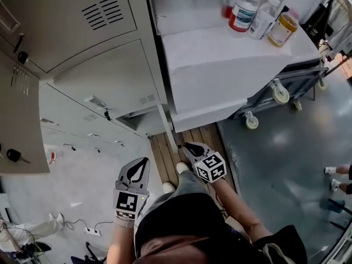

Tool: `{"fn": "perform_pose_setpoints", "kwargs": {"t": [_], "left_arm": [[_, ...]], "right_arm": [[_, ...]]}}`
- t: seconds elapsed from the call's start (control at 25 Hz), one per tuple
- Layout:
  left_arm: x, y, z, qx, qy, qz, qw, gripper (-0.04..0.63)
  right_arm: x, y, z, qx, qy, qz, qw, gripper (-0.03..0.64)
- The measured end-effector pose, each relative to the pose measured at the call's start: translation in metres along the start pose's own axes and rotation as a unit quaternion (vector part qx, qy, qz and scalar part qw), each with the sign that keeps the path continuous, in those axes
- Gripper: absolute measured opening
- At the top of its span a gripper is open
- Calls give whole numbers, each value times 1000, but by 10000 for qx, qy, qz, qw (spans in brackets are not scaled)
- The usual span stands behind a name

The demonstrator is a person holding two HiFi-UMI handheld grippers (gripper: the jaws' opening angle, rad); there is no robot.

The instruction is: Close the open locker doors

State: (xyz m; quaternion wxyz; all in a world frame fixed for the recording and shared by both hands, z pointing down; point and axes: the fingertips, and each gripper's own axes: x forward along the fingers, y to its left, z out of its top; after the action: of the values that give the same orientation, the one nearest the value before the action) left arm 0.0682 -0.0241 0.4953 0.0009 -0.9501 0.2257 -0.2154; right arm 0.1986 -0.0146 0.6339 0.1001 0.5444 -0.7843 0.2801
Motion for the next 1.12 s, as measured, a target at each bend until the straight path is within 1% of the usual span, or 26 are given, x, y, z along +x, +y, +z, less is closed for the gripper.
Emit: {"fn": "perform_pose_setpoints", "kwargs": {"t": [0.24, 0.4, 0.48, 0.64, 0.8, 0.88, 1.12], "left_arm": [[22, 12, -9, -114, 218, 361, 9990, 20], [28, 16, -10, -271, 303, 602, 9974, 20], [29, 18, -15, -261, 396, 690, 9965, 20], [27, 26, -23, -333, 590, 890, 9937, 20], [22, 36, -18, -476, 574, 1125, 9908, 20], [19, 39, -22, -470, 628, 1196, 9897, 20], [6, 48, -38, -617, 830, 1482, 9835, 20]], "right_arm": [[47, -12, -23, 336, 469, 661, 9961, 130], [69, -15, -37, 432, 730, 954, 9918, 152], [80, -12, -42, 436, 867, 1124, 9889, 161], [95, -6, -47, 345, 1055, 1314, 9851, 168], [106, 4, -46, 230, 1160, 1496, 9816, 169], [112, 12, -45, 162, 1203, 1600, 9796, 178], [137, 42, -41, -165, 1309, 1968, 9715, 178]]}}
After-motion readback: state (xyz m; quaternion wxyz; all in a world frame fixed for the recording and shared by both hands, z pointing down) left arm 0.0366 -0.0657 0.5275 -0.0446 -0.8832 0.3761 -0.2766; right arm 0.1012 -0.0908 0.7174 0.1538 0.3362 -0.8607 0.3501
